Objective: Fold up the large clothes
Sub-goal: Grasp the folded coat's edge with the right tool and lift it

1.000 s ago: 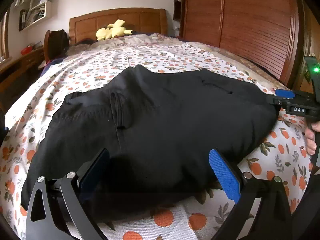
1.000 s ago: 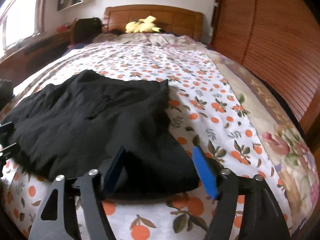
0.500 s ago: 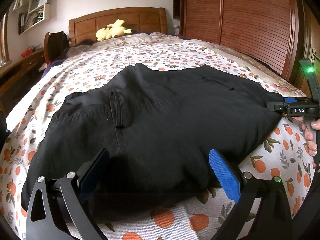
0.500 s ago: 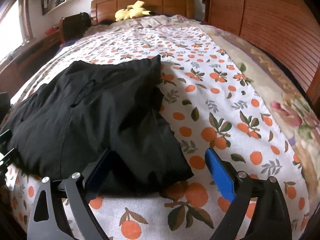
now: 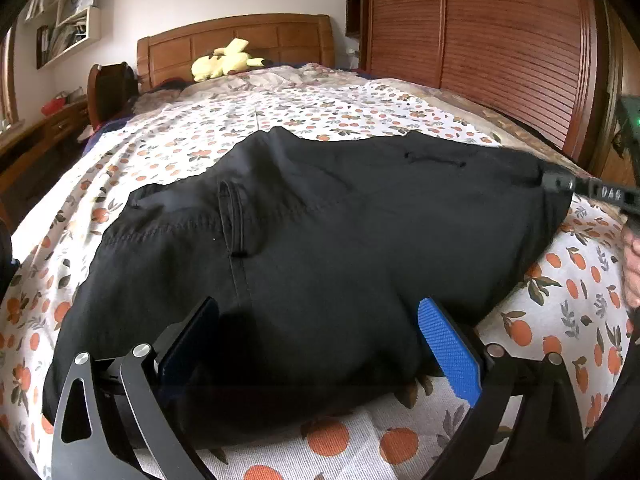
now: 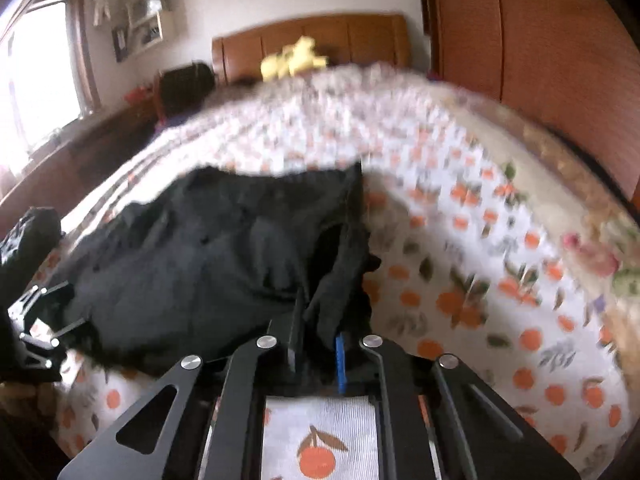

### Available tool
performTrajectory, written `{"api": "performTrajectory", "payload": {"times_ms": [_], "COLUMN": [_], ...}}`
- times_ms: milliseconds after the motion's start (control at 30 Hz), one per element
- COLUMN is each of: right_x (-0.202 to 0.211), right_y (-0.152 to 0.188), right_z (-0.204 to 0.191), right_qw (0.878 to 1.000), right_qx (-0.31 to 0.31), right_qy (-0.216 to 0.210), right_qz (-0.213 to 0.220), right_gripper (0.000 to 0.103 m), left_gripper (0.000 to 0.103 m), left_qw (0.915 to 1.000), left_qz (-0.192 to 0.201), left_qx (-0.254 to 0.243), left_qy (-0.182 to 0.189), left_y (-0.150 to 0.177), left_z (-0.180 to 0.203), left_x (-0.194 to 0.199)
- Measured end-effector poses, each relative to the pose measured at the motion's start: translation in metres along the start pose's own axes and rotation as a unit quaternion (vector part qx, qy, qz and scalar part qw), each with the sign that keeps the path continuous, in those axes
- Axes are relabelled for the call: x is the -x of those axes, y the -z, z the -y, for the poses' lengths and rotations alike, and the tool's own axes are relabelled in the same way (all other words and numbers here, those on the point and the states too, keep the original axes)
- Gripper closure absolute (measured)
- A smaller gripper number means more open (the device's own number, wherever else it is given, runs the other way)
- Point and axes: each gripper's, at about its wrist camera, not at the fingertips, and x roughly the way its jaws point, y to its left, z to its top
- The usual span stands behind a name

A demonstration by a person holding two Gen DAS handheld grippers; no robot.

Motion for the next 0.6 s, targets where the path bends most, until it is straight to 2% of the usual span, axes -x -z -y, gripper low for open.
{"api": "performTrajectory", "payload": {"times_ms": [67, 233, 500, 600], "right_x": [0.006, 0.015, 0.037, 0.039], "right_y": [-0.004, -0.017, -0.025, -0.024], "right_z": [-0.002, 0.007, 0.022, 0.028], "right_qw": [1.0, 0.999, 0.999, 0.998], "right_qx": [0.002, -0.016, -0.006, -0.009], "right_qy": [0.007, 0.014, 0.049, 0.056], "right_qz": [0.016, 0.026, 0.021, 0.006], "right_gripper": [0.095, 0.096, 0.096, 0.095], "left_gripper": [0.003, 0.003, 0.003, 0.003], "left_qw": [1.0, 0.9997, 0.9984, 0.9978], "left_qz": [0.003, 0.023, 0.053, 0.063], "left_qx": [0.002, 0.001, 0.006, 0.007], "left_qy": [0.001, 0.001, 0.016, 0.019], "left_y": [0.0, -0.001, -0.007, -0.01], "left_z": [-0.001, -0.006, -0.018, -0.021], "left_x": [0.002, 0.017, 0.05, 0.06]}}
